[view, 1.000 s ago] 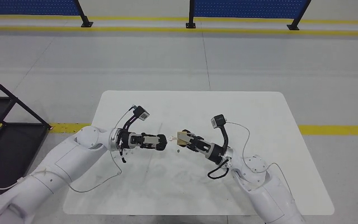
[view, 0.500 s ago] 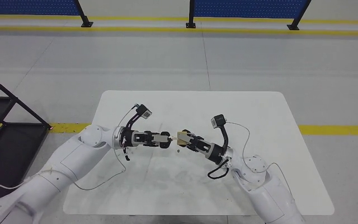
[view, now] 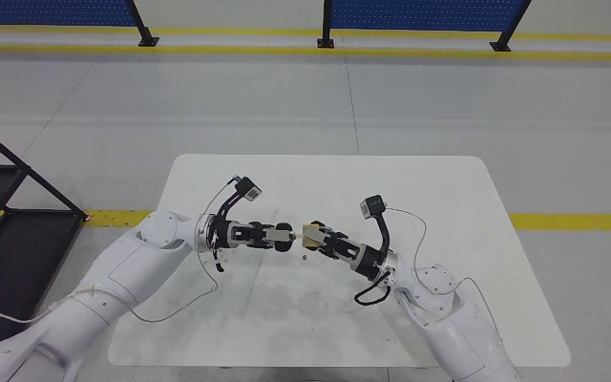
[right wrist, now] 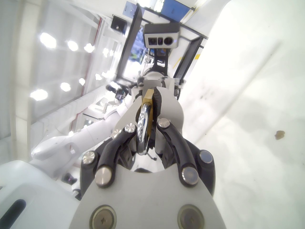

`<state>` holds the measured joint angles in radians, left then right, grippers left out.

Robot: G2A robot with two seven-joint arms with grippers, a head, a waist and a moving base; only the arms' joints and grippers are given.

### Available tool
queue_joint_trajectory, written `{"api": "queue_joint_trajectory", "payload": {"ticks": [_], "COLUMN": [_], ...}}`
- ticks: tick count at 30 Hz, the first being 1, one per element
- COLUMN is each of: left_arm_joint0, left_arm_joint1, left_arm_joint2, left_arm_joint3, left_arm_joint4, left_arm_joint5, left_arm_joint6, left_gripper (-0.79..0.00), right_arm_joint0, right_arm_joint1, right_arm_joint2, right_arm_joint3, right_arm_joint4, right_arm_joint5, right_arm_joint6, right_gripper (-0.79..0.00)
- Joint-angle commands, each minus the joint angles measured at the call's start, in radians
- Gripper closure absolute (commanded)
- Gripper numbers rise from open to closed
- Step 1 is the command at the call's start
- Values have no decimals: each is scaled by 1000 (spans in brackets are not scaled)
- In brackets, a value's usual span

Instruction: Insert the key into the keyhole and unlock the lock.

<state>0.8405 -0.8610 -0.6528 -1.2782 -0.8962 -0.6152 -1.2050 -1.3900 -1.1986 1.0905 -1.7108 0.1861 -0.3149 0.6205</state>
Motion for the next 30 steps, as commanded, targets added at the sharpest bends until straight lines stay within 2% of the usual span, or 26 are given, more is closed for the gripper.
{"api": "queue_joint_trajectory", "payload": {"ticks": [1, 4, 12, 14, 18, 26, 28, 30], "left_arm_joint0": [2, 6, 24, 29, 35, 42, 41, 41], "left_arm_joint1": [-4, -10, -20, -22, -27, -42, -46, -50], "left_arm_joint2": [-6, -17, -51, -59, -73, -90, -94, -97], "left_arm_joint3": [2, 4, 6, 7, 12, 27, 29, 32], "left_arm_joint4": [3, 9, 20, 22, 30, 37, 39, 42], "left_arm_joint5": [3, 9, 14, 17, 25, 43, 46, 48], "left_arm_joint6": [-3, -9, -14, -17, -25, -43, -46, -48], "left_gripper": [-286, -252, -234, -182, -139, -139, -114, -22], "right_arm_joint0": [0, 0, 0, 0, 0, 0, 0, 0], "right_arm_joint1": [0, 0, 0, 0, 0, 0, 0, 0], "right_arm_joint2": [0, 0, 0, 0, 0, 0, 0, 0], "right_arm_joint3": [0, 0, 0, 0, 0, 0, 0, 0], "right_arm_joint4": [0, 0, 0, 0, 0, 0, 0, 0], "right_arm_joint5": [0, 0, 0, 0, 0, 0, 0, 0], "right_arm_joint6": [0, 0, 0, 0, 0, 0, 0, 0], "right_gripper": [0, 0, 0, 0, 0, 0, 0, 0]}}
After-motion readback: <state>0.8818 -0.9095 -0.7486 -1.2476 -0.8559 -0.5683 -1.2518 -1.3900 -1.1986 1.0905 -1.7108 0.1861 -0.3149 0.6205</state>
